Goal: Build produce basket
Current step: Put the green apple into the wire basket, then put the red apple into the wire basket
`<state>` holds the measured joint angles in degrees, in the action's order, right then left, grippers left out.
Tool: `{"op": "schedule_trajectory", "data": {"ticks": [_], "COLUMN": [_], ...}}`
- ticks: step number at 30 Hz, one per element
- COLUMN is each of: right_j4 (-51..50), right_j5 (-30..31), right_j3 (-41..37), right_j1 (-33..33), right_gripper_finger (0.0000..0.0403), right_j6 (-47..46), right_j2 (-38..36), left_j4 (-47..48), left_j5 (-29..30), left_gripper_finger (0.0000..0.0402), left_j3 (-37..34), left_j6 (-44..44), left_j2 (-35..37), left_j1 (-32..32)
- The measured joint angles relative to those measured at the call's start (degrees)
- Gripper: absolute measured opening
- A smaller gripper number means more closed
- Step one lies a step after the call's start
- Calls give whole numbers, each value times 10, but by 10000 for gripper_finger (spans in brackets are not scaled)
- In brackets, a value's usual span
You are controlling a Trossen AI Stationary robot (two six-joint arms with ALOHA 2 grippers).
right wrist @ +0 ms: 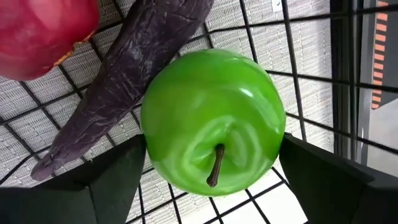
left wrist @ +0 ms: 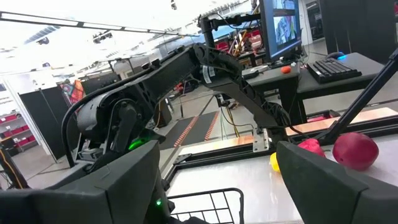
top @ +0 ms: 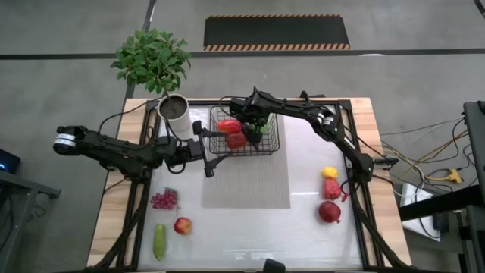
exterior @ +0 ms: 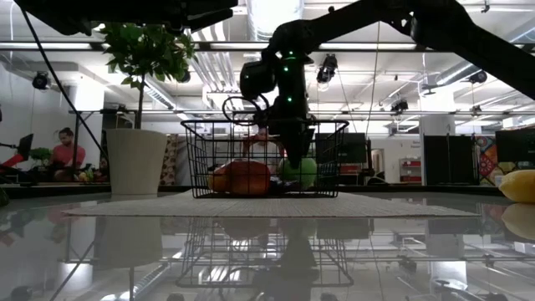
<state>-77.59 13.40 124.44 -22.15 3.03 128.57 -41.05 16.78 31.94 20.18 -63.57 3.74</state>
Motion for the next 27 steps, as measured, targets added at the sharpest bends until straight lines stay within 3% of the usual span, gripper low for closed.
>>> {"op": "schedule_trajectory", "data": {"ticks": [15,20,27], "right_j4": [-32,-50,-23], "right_j5": [2,2,1], "right_j3": [-1,-1,-44], "right_j1": [4,26,107], "right_gripper_finger": [349,349,340], "right_j6": [-30,-56,-91], "right_j2": [-59,-118,-235], "left_j4": [0,7,10], "left_j5": [0,0,0], "left_gripper_finger": [305,305,305], "left_j3": [0,0,0], "left_j6": [0,0,0], "left_j2": [0,0,0], "left_j1": [0,0,0]}}
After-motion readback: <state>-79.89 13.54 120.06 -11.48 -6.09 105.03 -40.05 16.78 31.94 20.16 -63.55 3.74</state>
